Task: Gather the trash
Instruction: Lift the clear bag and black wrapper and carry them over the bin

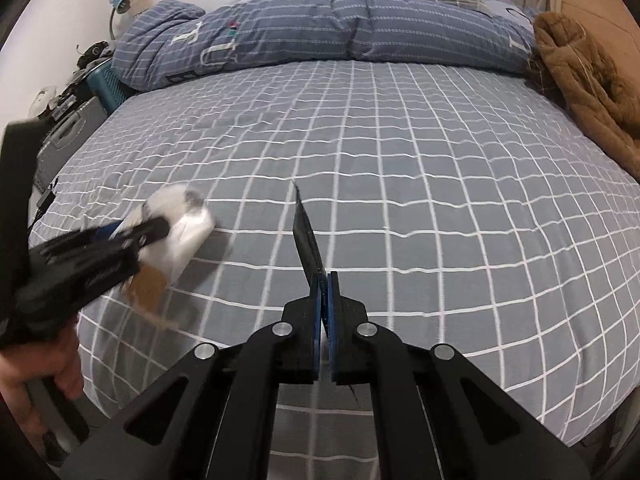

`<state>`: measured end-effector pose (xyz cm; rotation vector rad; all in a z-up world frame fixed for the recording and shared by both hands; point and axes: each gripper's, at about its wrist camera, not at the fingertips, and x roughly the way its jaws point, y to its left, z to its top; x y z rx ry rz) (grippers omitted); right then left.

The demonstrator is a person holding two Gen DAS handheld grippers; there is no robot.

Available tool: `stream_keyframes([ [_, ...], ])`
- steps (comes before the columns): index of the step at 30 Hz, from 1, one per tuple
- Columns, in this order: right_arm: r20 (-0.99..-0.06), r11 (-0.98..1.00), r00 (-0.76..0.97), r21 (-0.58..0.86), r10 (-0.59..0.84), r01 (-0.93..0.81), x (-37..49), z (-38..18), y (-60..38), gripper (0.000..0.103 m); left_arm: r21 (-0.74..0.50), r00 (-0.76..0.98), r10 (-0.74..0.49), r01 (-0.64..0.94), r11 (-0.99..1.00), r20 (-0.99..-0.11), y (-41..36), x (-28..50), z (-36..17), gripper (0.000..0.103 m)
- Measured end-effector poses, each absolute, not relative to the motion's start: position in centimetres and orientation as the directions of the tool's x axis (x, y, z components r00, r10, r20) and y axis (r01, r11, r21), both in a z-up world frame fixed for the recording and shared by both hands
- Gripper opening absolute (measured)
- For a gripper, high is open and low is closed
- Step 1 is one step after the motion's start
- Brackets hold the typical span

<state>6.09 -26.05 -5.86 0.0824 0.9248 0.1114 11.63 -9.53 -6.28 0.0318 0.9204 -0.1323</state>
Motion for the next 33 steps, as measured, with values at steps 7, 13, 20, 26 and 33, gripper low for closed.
stream_keyframes([
  [7,-0.791,0.987,0.591,0.111,0.159,-0.117,4.6,-6.3,-23.3,0.003,-0.056,0.593,-0.108,0.105,0.993,-0.798,-6.0,7.7,-6.7,0.039],
  [13,-0.782,0.989,0.608,0.07,0.136,-0.13,2.7,-6.0,-21.8,0.003,-0.061,0.623,-0.117,0.111,0.992,-0.773,-5.6,5.7,-5.4,0.039],
  [20,-0.764,0.988,0.628,0.088,0.149,-0.128,-0.1,-4.8,-21.3,0.002,-0.049,0.621,-0.114,0.121,0.991,-0.776,-5.0,2.8,-5.3,0.039],
  [26,-0.747,0.987,0.646,0.111,0.16,-0.117,-1.8,-3.6,-20.6,0.002,-0.051,0.626,-0.119,0.126,0.991,-0.771,-4.5,0.4,-4.6,0.039],
  [33,-0.739,0.987,0.654,0.102,0.161,-0.127,-4.4,-3.0,-19.4,0.002,-0.055,0.619,-0.12,0.123,0.991,-0.776,-3.8,-2.7,-4.7,0.039],
])
